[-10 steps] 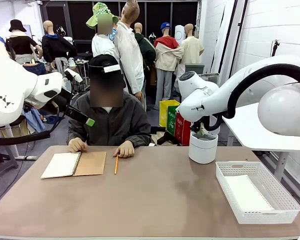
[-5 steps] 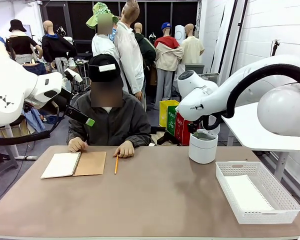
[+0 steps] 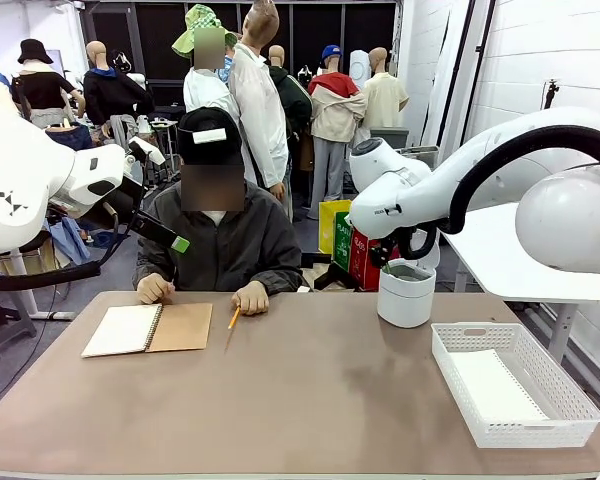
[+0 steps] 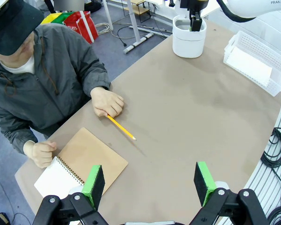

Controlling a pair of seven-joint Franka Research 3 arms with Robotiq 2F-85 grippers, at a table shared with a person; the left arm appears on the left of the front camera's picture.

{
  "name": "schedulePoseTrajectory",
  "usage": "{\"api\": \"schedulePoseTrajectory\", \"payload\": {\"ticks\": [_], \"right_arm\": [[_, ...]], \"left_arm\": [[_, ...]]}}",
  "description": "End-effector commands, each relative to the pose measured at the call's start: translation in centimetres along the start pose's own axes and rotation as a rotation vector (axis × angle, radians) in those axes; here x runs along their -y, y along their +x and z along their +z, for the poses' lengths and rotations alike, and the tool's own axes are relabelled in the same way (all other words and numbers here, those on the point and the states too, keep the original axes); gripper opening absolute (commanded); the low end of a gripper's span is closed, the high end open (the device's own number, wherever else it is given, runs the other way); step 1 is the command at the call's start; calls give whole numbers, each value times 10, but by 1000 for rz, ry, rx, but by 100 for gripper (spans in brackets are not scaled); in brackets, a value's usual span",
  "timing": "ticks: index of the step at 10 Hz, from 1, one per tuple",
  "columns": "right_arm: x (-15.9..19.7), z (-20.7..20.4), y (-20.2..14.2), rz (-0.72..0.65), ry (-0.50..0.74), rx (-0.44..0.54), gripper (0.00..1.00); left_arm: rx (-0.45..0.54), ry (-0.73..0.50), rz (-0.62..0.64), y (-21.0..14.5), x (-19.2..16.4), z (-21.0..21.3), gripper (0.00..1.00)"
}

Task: Sort the paper based on its condition.
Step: If a person hands you a paper, place it in the Organizing basket , and if it's crumpled, put it in the Trash can.

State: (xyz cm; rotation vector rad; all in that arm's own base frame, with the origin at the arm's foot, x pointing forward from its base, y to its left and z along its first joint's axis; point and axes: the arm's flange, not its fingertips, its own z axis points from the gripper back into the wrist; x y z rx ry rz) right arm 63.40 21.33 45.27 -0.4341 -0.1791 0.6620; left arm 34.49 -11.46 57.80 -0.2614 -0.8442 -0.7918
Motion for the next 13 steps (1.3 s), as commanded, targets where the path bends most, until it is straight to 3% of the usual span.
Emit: {"api": "schedulePoseTrajectory", "payload": {"ticks": [1, 13], "right_arm": [[3, 11, 1, 7, 36, -17, 100], [-3, 6, 0, -1, 15, -6, 100]], "left_arm": [[-4, -8, 5, 0, -1, 1, 100], [-4, -8, 5, 0, -1, 1, 100]]}}
